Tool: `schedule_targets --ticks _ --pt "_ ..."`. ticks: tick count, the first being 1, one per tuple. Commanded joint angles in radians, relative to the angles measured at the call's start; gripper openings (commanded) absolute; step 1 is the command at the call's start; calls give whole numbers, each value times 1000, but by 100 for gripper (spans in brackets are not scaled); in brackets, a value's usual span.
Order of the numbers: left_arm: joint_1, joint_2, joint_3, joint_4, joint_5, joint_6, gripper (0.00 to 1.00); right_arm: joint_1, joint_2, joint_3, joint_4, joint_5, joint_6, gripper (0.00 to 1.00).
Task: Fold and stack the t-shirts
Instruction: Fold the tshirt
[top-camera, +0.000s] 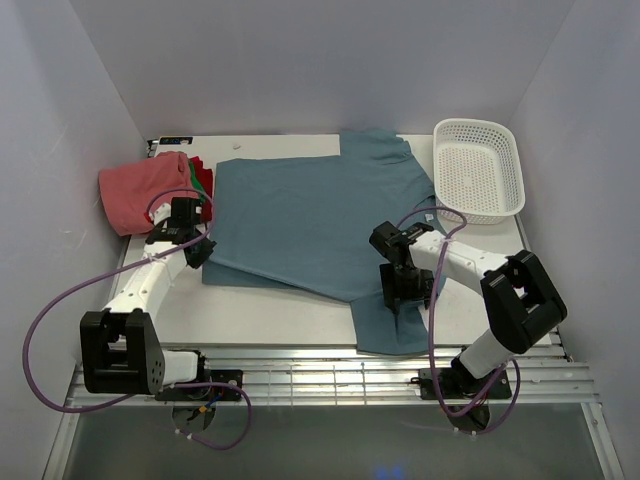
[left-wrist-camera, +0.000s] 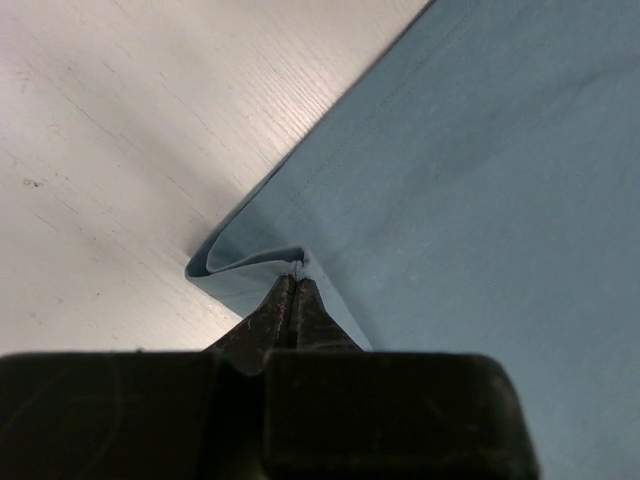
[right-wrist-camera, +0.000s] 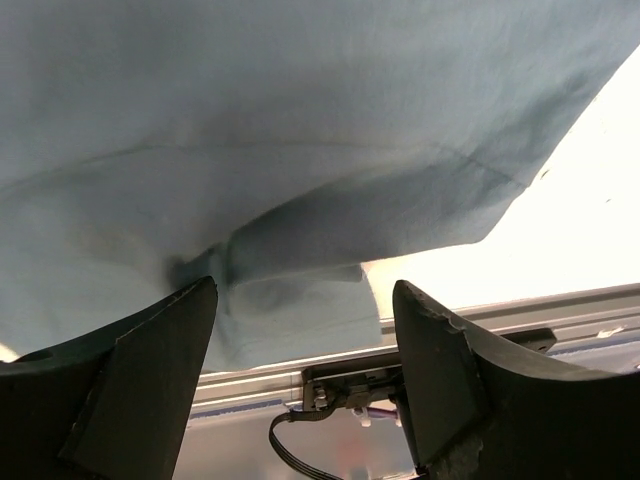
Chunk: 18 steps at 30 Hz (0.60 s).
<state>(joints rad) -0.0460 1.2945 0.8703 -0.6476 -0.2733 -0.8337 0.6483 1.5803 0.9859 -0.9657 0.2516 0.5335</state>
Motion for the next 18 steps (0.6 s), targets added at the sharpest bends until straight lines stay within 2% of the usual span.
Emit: schedule_targets --ticks 1,14,18 --pt "34 -18 4 11 -21 18 0 13 -54 -35 -5 -29 39 77" --pt "93 -23 13 17 9 50 0 40 -42 -165 68 -110 68 76" --pt "104 -29 16 16 13 58 0 70 -31 -197 91 -124 88 71"
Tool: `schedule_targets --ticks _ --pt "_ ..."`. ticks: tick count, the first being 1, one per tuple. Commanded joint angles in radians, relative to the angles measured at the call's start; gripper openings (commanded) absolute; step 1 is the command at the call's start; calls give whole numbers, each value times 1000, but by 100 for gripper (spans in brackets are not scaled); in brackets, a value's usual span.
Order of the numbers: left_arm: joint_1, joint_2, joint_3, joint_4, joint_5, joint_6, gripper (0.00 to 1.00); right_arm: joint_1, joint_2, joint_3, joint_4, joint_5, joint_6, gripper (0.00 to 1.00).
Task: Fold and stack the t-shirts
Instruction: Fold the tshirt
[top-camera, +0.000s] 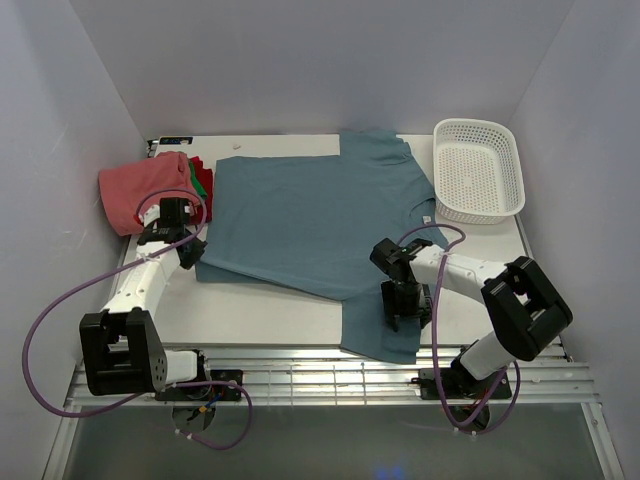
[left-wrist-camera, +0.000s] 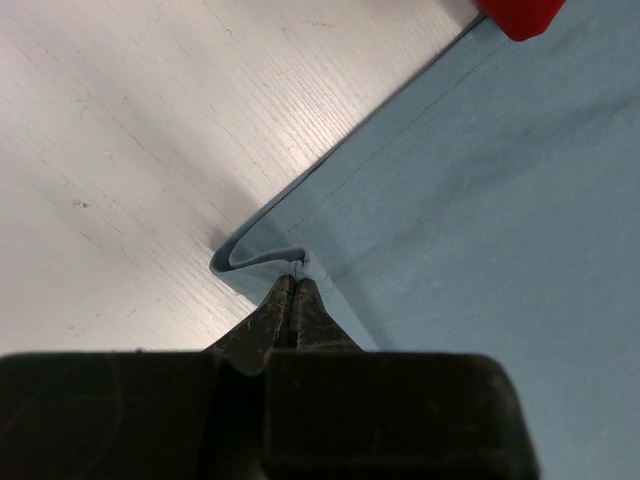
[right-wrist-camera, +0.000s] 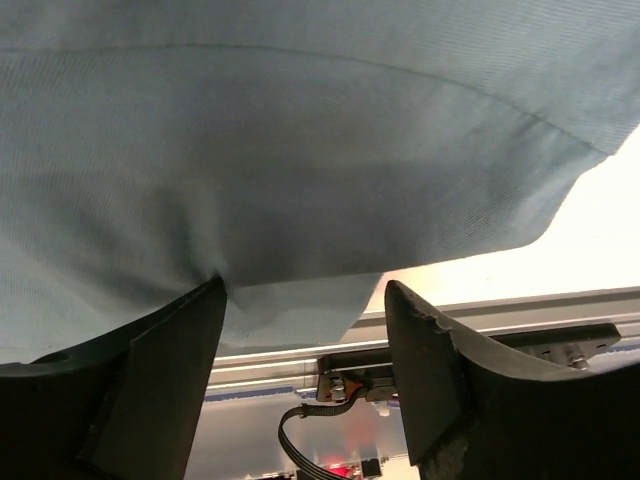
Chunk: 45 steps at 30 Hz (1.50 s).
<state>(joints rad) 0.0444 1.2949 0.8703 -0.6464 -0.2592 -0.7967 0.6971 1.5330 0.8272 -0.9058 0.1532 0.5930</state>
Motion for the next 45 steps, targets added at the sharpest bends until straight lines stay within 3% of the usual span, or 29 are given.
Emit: schedule_targets --ticks 1,10,11,21,29,36,45 --pt "15 -29 18 14 0 25 0 22 24 -43 47 -38 33 68" --pt "57 -40 45 7 20 45 0 53 72 -108 120 -69 48 47" --pt "61 -42 47 5 23 45 0 58 72 -114 122 -69 50 40" --pt "84 -37 39 8 44 47 0 81 47 -152 147 -57 80 8" --pt "86 -20 24 25 78 63 0 81 -82 60 -51 100 102 8" --pt "84 15 12 53 129 86 0 41 39 246 -111 212 27 8" --pt "84 12 -4 171 183 159 0 -51 147 401 -67 298 -79 8"
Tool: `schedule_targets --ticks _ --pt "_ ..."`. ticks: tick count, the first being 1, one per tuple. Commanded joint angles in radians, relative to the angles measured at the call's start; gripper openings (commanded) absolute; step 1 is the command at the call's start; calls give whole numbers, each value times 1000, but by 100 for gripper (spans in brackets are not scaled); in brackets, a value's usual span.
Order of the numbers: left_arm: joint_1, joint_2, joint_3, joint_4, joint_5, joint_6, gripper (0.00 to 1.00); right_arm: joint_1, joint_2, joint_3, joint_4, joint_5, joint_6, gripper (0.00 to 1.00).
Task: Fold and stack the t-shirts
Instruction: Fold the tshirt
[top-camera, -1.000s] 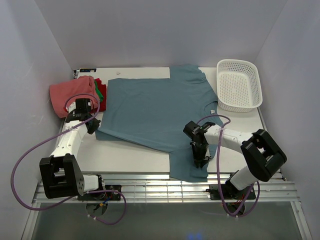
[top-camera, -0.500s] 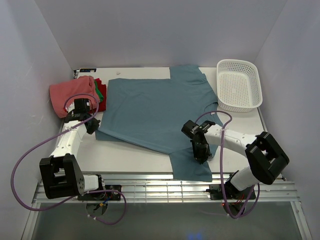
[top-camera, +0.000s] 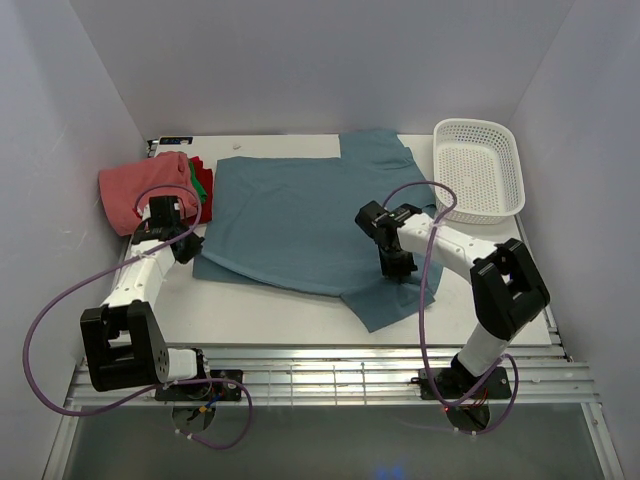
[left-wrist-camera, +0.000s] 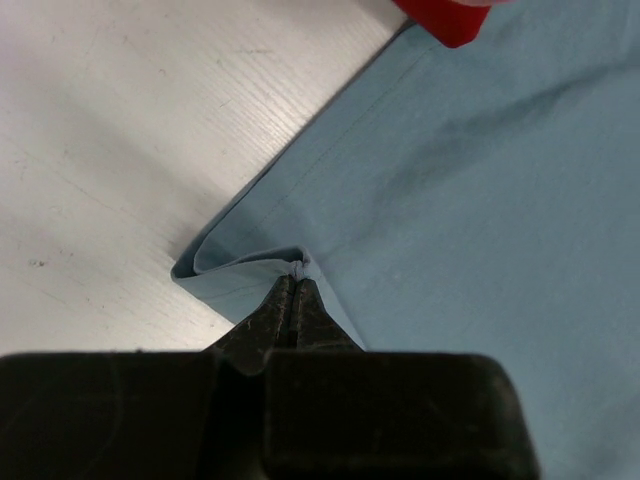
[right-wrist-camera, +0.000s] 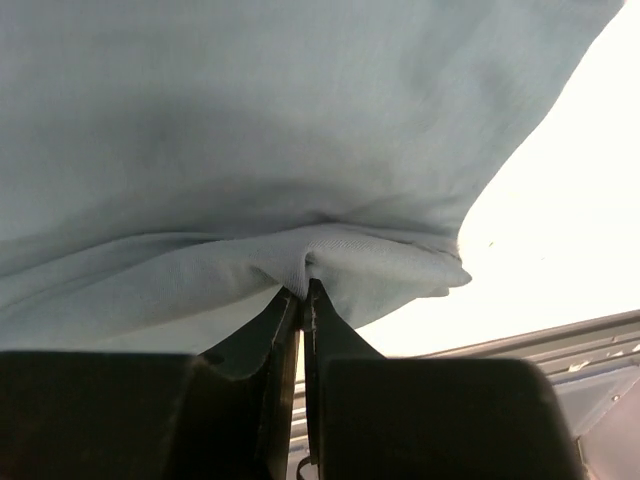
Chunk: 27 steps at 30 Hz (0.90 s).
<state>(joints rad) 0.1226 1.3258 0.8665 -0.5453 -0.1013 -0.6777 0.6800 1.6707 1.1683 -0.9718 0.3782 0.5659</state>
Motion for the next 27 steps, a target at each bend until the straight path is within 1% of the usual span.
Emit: schedule_targets --ticks 1,7,12,16,19,20,24,27 --pt "6 -25 6 80 19 49 0 -55 11 80 10 74 -57 8" --pt "8 -25 58 97 -6 79 0 -131 7 174 65 65 -99 8" --pt "6 18 85 105 37 76 0 -194 44 234 91 -15 -144 8" --pt "8 56 94 163 92 89 0 -215 90 267 108 -51 -170 8" --pt "8 104 118 177 100 104 0 -226 135 290 108 -67 -185 8" --pt "8 118 126 182 136 107 0 -229 155 295 108 -79 -189 8" --pt "8 183 166 203 172 119 0 -234 176 310 108 -84 -193 8" --pt "8 216 196 222 158 113 0 -241 188 314 108 -85 -198 8"
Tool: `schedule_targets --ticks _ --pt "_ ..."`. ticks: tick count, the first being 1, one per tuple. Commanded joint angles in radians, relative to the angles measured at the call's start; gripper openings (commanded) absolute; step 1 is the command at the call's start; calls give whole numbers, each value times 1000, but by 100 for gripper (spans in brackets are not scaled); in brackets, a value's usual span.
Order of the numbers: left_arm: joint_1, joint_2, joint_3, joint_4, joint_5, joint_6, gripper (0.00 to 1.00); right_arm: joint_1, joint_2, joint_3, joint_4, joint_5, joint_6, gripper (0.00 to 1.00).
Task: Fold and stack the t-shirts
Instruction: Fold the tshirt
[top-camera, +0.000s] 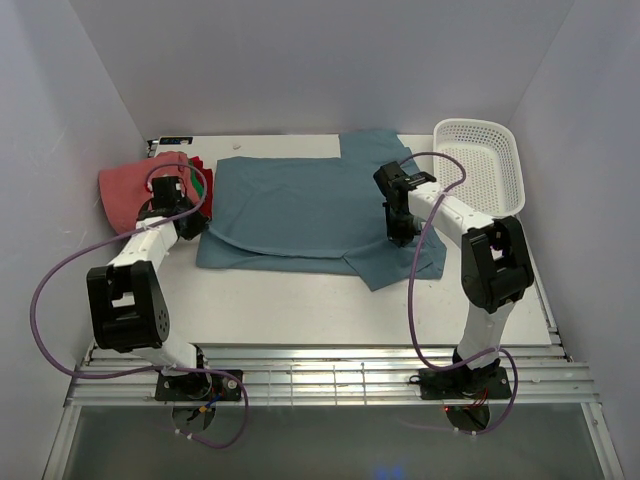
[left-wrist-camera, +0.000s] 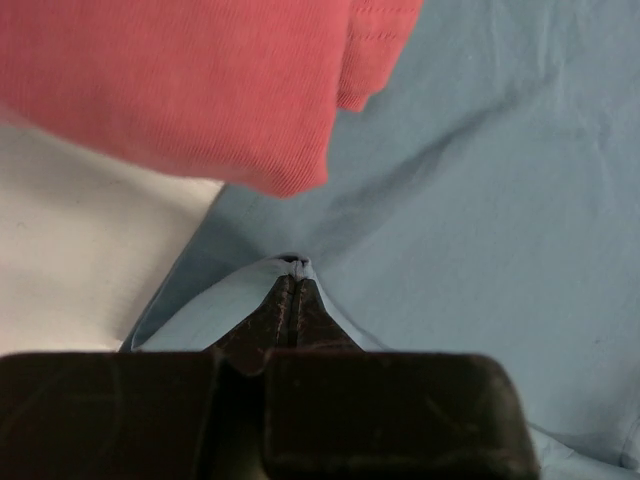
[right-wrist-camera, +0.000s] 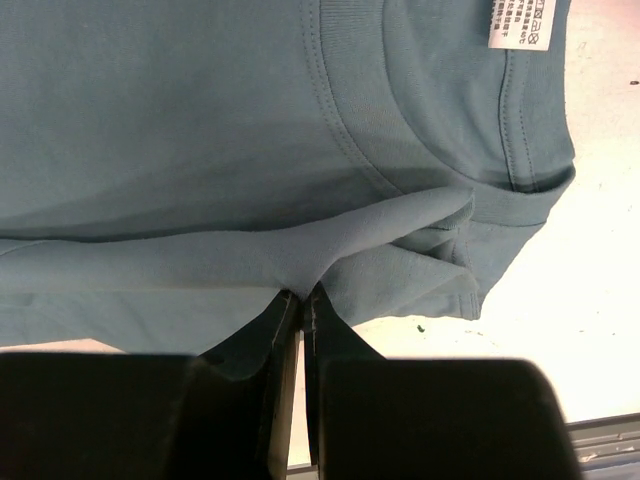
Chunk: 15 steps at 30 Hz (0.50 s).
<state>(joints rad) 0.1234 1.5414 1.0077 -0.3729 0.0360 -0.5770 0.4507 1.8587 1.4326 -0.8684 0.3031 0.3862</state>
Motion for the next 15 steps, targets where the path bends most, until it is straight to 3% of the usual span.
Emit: schedule_targets --ticks 1,15 --pt "5 5 69 54 9 9 0 -12 5 55 5 -10 -24 8" --pt "5 117 118 109 7 -17 0 -52 102 180 -27 -15 -58 8"
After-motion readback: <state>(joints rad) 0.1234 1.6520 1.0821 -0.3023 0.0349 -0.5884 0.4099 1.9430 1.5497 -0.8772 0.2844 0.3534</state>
